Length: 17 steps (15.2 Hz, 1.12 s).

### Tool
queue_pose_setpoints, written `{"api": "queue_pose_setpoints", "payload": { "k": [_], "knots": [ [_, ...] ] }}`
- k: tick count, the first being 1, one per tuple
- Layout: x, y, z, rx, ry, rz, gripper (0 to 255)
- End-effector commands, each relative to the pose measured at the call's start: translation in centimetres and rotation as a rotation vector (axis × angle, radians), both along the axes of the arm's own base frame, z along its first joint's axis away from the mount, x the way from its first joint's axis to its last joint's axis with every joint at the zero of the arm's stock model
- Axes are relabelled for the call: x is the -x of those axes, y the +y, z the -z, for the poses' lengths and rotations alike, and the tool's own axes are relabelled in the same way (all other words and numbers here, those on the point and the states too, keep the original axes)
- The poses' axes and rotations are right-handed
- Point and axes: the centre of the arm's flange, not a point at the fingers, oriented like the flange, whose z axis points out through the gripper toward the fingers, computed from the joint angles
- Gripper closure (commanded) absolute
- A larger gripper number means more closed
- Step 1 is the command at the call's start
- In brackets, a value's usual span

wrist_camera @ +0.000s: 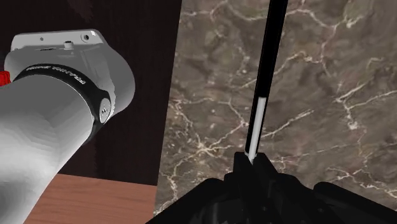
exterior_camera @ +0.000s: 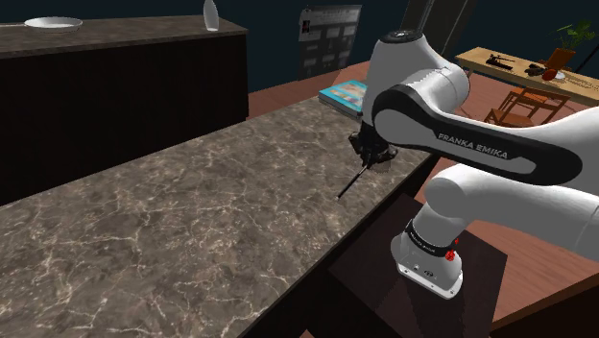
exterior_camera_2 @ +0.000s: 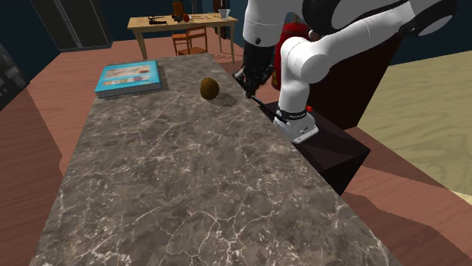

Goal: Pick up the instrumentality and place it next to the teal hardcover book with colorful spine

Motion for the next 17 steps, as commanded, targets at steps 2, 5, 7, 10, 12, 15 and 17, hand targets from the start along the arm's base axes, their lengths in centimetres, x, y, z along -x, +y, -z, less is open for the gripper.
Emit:
{"api": "queue_pose_setpoints", "payload": {
  "k": [2,5,7,10,12,15,17],
  "knots": [
    [-2.1,-1.7,-0.3,0.000,0.000,0.000,255],
    [-5.1,-4.2,-0.3,0.000,0.000,0.000,255],
    [-7.1,-5.9,-0.3,0.000,0.000,0.000,255],
    [-10.2,-8.4,-0.3,0.000,0.000,0.000,255],
    [-12.2,-10.1,-0.3,0.000,0.000,0.000,255],
    [-15.3,-12.6,-0.3,0.000,0.000,0.000,255],
    [-17.3,-14.3,-0.3,0.000,0.000,0.000,255]
  ]
}}
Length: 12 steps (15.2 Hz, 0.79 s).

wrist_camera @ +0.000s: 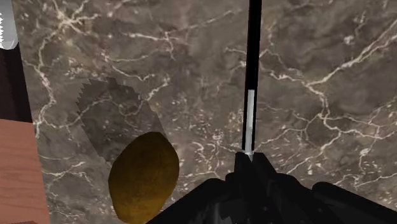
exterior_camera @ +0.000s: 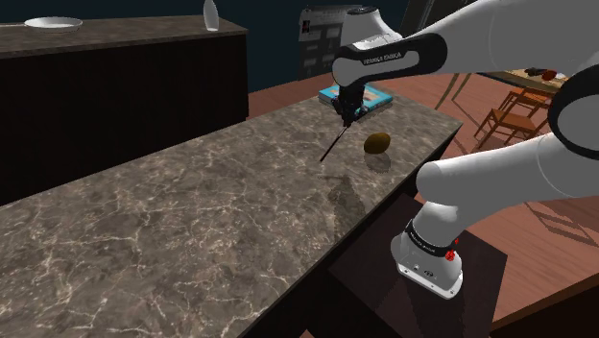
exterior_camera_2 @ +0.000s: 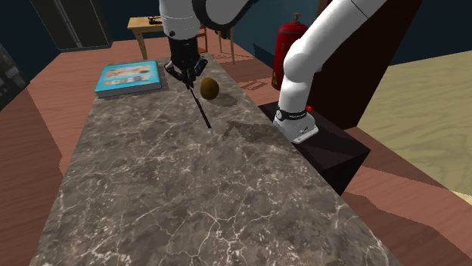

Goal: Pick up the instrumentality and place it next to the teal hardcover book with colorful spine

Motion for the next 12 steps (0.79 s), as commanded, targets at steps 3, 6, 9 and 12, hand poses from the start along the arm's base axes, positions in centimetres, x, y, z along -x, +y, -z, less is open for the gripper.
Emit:
{"api": "queue_pose_setpoints", "payload": {
  "k": [3,6,9,12],
  "knots": [
    [-4.3,-3.7,0.0,-0.001,-0.002,0.000,255],
    [-7.3,-6.2,0.0,-0.001,-0.002,0.000,255],
    [-10.4,-8.7,0.0,-0.001,-0.002,0.000,255],
    [-13.4,-11.3,0.0,-0.001,-0.002,0.000,255]
  ]
}}
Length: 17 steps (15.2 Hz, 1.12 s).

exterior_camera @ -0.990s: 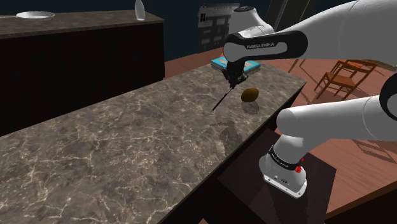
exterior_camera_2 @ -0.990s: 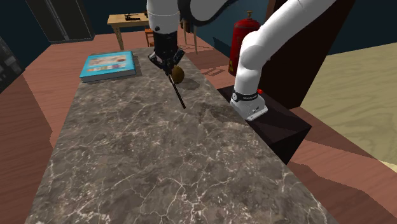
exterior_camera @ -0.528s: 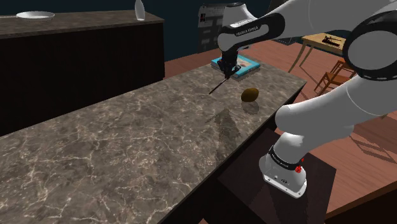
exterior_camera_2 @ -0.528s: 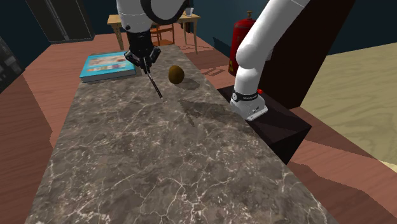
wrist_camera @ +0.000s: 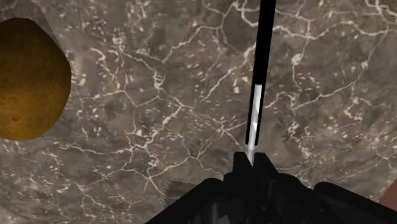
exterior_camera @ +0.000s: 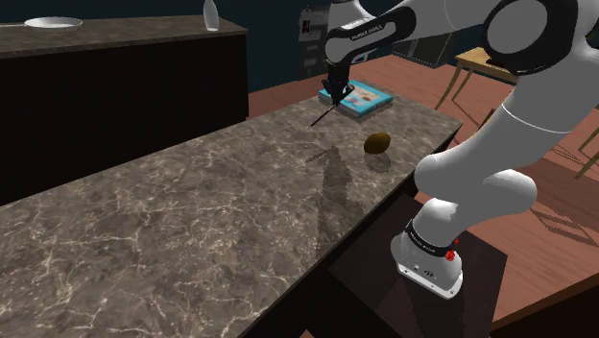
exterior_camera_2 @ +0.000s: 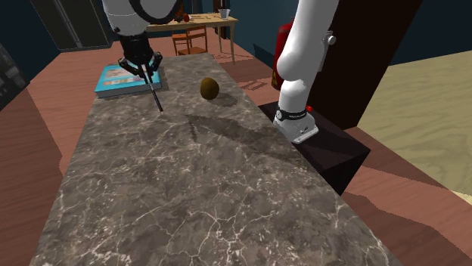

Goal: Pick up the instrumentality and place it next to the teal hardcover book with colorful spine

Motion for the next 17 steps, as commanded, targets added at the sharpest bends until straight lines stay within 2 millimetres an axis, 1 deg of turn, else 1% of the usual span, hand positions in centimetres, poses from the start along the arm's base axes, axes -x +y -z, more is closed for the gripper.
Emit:
{"api": "queue_pose_setpoints", "payload": {
  "k": [1,7,8,17],
  "knots": [
    [-2.2,-1.9,0.0,0.002,-0.001,0.001,255],
    [-8.3,-6.9,0.0,0.002,-0.001,0.001,255],
    [-9.9,-8.2,0.0,0.002,-0.001,0.001,255],
    [-9.9,-8.2,4.7,0.002,-0.001,0.001,255]
  ]
}}
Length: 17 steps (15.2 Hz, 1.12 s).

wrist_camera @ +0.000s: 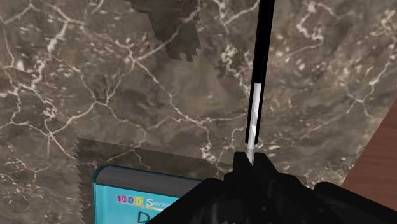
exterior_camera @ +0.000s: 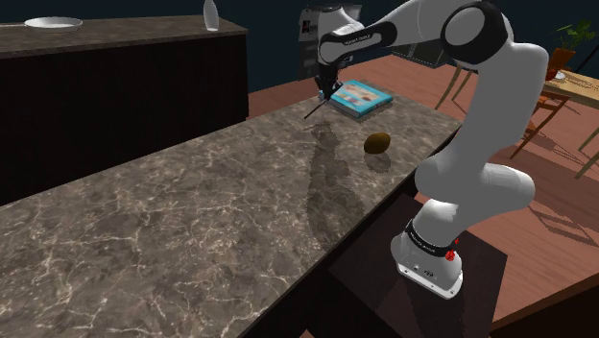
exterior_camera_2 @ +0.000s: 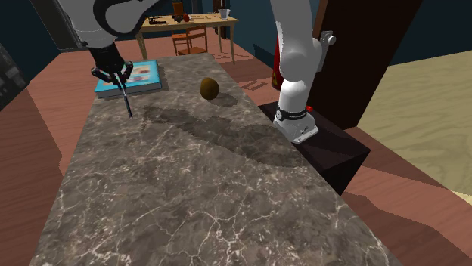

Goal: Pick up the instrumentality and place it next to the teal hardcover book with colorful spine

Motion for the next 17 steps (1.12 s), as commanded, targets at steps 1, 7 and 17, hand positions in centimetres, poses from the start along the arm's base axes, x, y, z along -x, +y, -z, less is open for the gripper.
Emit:
{"api": "queue_pose_setpoints", "payload": {
  "k": [1,7,17],
  "knots": [
    [0.0,0.1,1.1,0.000,0.000,0.000,255],
    [0.0,0.1,4.3,0.000,0.000,0.000,255],
    [0.0,0.1,4.7,0.000,0.000,0.000,0]
  ]
}}
